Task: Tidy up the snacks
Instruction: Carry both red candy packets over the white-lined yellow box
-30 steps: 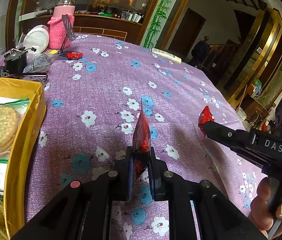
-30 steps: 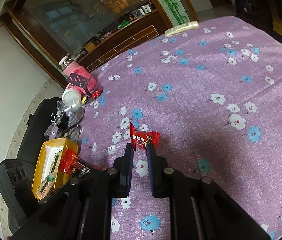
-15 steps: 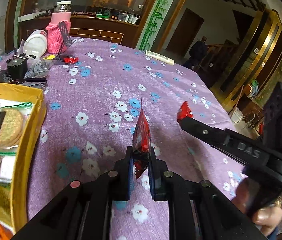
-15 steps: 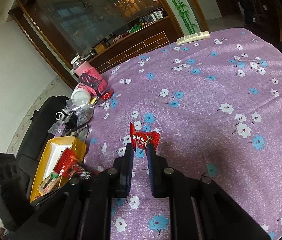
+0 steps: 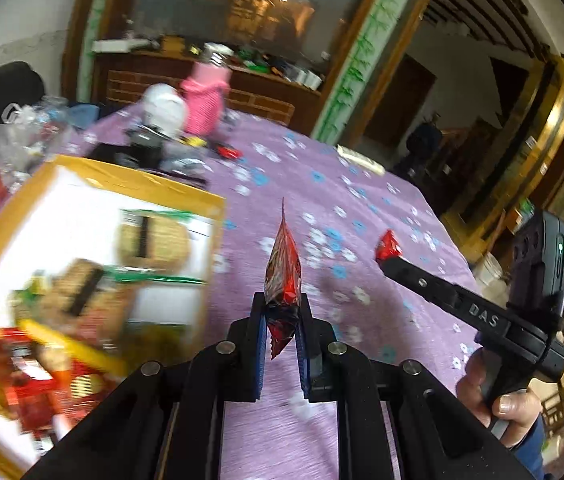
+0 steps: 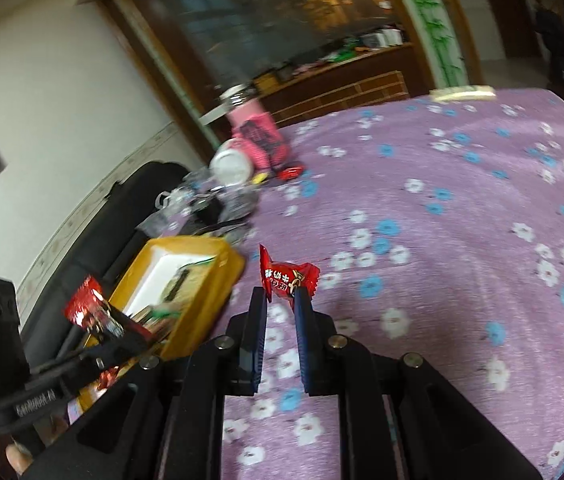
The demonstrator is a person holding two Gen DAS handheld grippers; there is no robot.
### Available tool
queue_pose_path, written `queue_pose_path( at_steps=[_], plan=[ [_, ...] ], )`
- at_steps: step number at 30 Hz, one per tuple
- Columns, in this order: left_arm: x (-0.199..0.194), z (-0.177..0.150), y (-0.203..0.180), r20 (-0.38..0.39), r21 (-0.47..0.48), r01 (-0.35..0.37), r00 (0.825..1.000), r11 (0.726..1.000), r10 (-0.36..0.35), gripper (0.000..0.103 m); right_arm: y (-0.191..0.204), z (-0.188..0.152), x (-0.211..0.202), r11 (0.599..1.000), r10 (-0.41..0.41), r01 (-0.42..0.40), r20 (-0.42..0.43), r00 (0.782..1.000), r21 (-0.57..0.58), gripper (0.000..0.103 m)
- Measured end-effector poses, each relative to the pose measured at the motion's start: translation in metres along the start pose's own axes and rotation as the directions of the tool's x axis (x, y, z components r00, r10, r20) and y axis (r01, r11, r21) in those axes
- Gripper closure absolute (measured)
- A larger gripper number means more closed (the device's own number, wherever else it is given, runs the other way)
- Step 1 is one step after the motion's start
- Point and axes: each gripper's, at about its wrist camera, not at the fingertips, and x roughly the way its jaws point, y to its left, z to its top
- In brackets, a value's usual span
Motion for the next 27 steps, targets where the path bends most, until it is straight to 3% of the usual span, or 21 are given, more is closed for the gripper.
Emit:
queue_pose_path(
  at_steps=[13, 27],
  plan=[
    [-0.083, -0.002, 0.066, 0.137, -0.073, -0.088, 0.986, 0.993, 0.097, 0.091, 0.055, -0.010, -0.011, 0.987, 0.116, -0.118, -0.021, 0.993, -0.110, 0.089],
    [-0.111, -0.013, 0.093, 0.189, -0.100, -0.125, 0.972, 0.987, 0.142, 0.091, 0.108, -0.025, -0.023, 0.966, 0.216, -0.220, -0.041, 0.976, -0.139, 0.089]
  ],
)
